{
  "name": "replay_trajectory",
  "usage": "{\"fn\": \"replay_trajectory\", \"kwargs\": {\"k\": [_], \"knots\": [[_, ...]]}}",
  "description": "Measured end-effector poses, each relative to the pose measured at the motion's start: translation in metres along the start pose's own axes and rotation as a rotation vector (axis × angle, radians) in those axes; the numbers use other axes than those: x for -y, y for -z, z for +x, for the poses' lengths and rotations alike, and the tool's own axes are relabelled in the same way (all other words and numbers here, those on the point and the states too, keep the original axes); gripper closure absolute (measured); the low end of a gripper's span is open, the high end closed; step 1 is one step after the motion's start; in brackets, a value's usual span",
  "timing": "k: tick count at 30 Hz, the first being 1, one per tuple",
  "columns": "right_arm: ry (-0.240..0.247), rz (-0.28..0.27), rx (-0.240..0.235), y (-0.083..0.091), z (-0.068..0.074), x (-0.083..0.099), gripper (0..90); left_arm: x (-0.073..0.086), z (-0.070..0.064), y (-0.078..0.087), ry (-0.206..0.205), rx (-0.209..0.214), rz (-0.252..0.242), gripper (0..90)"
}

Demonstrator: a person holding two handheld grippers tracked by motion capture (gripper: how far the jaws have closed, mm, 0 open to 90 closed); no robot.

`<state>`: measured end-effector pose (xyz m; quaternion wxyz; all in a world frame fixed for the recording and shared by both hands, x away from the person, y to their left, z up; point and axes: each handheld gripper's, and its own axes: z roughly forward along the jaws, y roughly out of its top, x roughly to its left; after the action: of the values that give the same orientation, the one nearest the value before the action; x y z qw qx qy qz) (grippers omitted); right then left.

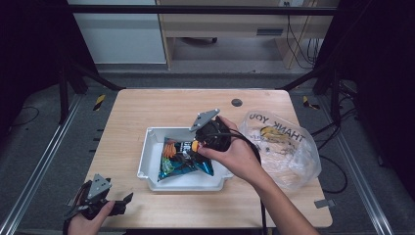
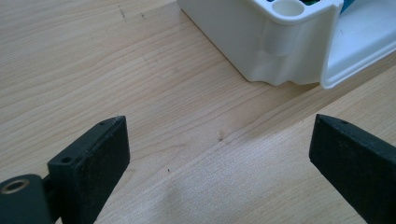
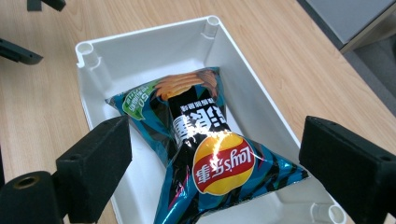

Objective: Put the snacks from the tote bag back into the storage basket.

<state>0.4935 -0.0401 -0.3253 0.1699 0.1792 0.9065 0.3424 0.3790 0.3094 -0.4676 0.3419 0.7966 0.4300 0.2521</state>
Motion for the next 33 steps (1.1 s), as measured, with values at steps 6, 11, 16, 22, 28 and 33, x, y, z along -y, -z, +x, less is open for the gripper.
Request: {"fn": "replay_trajectory", "kwargs": {"k": [6,11,16,22,28,33], "knots": [[-0.009,-0.027,0.011,0.01,0.0,0.001,9.7,0.0,0.0,0.0,-0.002,0.0,-0.001,4.6],[-0.014,-0.039,0.025,0.017,-0.004,0.005,9.4,0.0,0.0,0.0,-0.002,0.0,0.0,4.6],[-0.018,-0.056,0.041,0.025,-0.005,0.01,9.0,0.0,0.0,0.0,-0.002,0.0,0.001,4.6],[-0.035,-0.069,0.064,0.033,-0.006,0.018,8.8,0.0,-0.001,-0.001,-0.004,0.001,0.003,4.6],[-0.051,-0.072,0.083,0.04,-0.008,0.029,8.4,0.0,-0.001,-0.001,-0.002,0.001,0.003,4.6],[-0.064,-0.075,0.093,0.045,-0.009,0.036,7.9,0.0,-0.001,-0.001,-0.004,0.0,0.004,4.6]]}}
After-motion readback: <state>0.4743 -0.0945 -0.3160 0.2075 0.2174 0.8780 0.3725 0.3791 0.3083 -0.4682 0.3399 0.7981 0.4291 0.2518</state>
